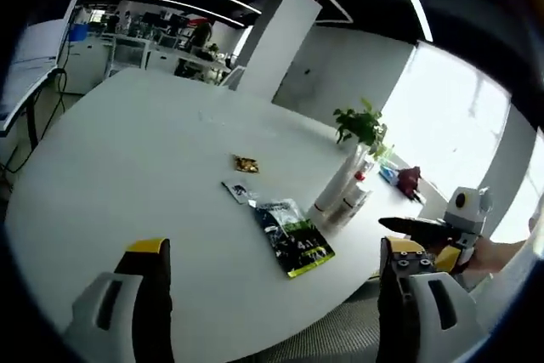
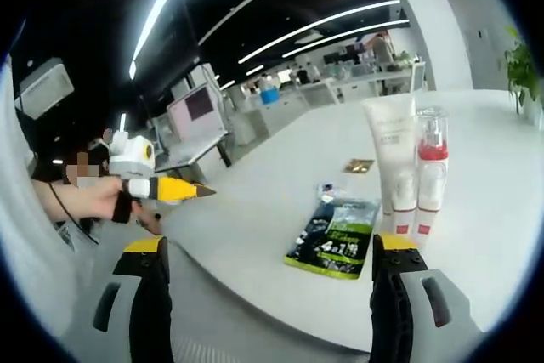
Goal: Arrange the skincare products in the storage area until every visible bottle or jar stands upright without overlapping.
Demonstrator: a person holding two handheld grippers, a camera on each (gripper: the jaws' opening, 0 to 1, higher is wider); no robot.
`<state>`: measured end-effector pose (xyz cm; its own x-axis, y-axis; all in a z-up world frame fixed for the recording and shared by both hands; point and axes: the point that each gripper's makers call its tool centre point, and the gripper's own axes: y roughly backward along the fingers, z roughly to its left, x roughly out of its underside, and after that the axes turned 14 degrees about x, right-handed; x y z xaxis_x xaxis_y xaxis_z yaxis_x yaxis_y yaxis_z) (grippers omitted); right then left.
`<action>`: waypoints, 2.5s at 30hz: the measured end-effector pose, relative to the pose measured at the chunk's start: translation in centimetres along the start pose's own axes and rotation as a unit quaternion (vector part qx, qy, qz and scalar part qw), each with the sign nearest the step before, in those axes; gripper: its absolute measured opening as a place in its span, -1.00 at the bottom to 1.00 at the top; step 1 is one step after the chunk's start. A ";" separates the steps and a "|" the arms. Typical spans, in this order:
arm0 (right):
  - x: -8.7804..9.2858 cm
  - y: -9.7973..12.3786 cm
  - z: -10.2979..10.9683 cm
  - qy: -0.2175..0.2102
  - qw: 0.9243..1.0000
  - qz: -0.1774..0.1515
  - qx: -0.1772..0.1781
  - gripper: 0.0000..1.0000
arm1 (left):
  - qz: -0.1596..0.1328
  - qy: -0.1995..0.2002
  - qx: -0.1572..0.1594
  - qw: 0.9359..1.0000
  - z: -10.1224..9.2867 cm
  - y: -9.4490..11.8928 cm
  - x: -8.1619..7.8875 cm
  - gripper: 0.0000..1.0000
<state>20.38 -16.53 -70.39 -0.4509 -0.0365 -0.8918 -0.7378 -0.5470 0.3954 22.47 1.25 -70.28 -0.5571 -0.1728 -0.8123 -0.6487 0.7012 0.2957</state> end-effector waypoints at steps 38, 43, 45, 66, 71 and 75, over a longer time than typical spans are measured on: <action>0.3 0.0 0.3 -0.004 1.000 0.010 -0.006 0.94 | 0.044 0.046 -0.025 0.998 1.3 0.4 1.6 0.79; 0.3 0.1 0.4 -0.007 1.000 0.009 -0.009 0.94 | 0.041 0.044 -0.023 0.998 1.1 -1.0 0.8 0.78; 0.2 0.1 0.4 -0.007 1.000 0.008 -0.011 0.94 | 0.049 0.033 -0.028 0.998 1.4 -1.8 0.4 0.78; -0.6 0.4 0.5 -0.016 1.000 -0.003 -0.016 0.88 | 0.146 0.049 -0.060 0.986 3.3 -7.4 0.6 0.61; -0.6 0.4 0.3 -0.022 1.000 -0.003 -0.015 0.86 | 0.174 0.053 -0.077 0.980 4.1 -9.3 0.7 0.55; -0.8 0.5 -0.1 -0.036 0.999 -0.007 -0.010 0.85 | 0.189 0.071 -0.084 0.976 4.3 -10.6 0.9 0.54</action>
<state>20.37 -16.84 -69.48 -0.4760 0.0323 -0.8788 -0.7346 -0.5640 0.3771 31.07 -3.38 -76.28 -0.8321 -0.0260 -0.5541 -0.4512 0.6128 0.6488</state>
